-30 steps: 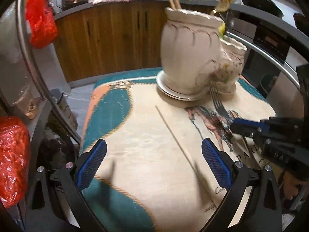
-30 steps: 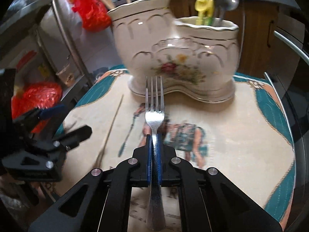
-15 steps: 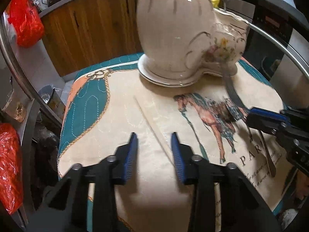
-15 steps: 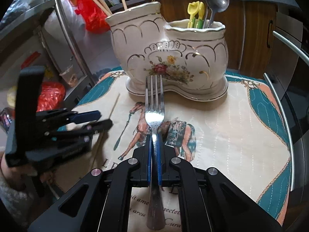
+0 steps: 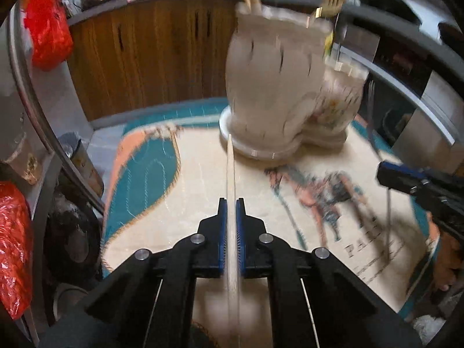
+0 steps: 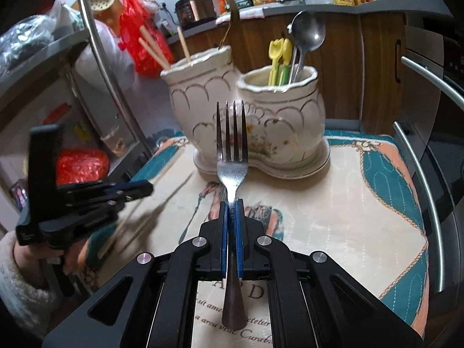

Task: Organize utensils
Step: 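Lift the chopstick and steel fork up over the ceramic holder with both grippers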

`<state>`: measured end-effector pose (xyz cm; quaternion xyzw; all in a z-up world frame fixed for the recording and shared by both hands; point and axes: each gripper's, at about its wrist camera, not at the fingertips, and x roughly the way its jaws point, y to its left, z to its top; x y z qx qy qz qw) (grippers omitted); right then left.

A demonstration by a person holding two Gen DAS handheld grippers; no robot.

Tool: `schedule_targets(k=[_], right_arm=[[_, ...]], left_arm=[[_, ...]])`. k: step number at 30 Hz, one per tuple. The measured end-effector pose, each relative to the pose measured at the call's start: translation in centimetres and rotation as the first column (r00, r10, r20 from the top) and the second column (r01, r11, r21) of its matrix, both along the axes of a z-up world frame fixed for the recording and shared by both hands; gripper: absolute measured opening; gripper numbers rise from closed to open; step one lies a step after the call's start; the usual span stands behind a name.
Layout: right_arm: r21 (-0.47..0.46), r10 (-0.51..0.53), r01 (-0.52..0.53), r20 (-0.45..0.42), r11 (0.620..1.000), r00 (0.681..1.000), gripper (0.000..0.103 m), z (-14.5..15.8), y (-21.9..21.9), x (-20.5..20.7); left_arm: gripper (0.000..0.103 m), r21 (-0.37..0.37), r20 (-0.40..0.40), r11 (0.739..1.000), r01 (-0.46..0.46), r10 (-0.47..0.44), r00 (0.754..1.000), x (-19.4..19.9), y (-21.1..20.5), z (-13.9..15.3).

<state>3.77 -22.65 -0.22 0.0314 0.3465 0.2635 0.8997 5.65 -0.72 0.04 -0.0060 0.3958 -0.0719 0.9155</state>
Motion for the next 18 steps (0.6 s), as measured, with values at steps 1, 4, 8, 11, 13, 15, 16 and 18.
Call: schedule_targets(k=[1, 4, 8, 11, 13, 15, 16, 18], right_arm=[[0.007, -0.003, 0.003, 0.009, 1.0, 1.0, 0.006, 0.2, -0.1, 0.0], [0.029, -0.022, 0.021, 0.058, 0.999, 0.998, 0.006, 1.3, -0.6, -0.3], [0.082, -0.06, 0.048, 0.15, 0.995, 0.987, 0.006, 3.4, -1.5, -0.4], [0.111, -0.093, 0.07, 0.227, 0.991, 0.969, 0.006, 5.6, -1.9, 0.2], [0.126, -0.108, 0.077, 0.261, 0.989, 0.959, 0.006, 6.9, -2.2, 1.1], [0.135, -0.123, 0.088, 0.282, 0.987, 0.951, 0.006, 8.0, -2.2, 2.0], [0.15, -0.136, 0.096, 0.288, 0.984, 0.948, 0.006, 8.6, -2.3, 2.9], [0.179, -0.156, 0.105, 0.298, 0.978, 0.942, 0.006, 9.3, -2.4, 4.2]], left_arm=[[0.006, -0.017, 0.038, 1.0, -0.004, 0.004, 0.999, -0.5, 0.2, 0.8], [0.006, -0.07, 0.156, 0.998, -0.003, 0.013, 0.988, -1.9, 1.1, 3.3], [0.006, -0.113, 0.348, 0.993, 0.035, 0.006, 0.937, -3.6, 0.8, 7.5], [0.006, -0.144, 0.436, 0.986, 0.086, -0.015, 0.9, -3.7, 0.1, 10.3], [0.006, -0.156, 0.484, 0.98, 0.127, -0.036, 0.874, -2.8, -0.5, 12.0], [0.006, -0.15, 0.522, 0.977, 0.153, -0.053, 0.851, -1.7, -1.6, 13.4], [0.006, -0.149, 0.54, 0.976, 0.162, -0.057, 0.84, -1.3, -2.1, 13.9], [0.006, -0.154, 0.579, 0.972, 0.18, -0.058, 0.813, 0.1, -3.1, 15.1]])
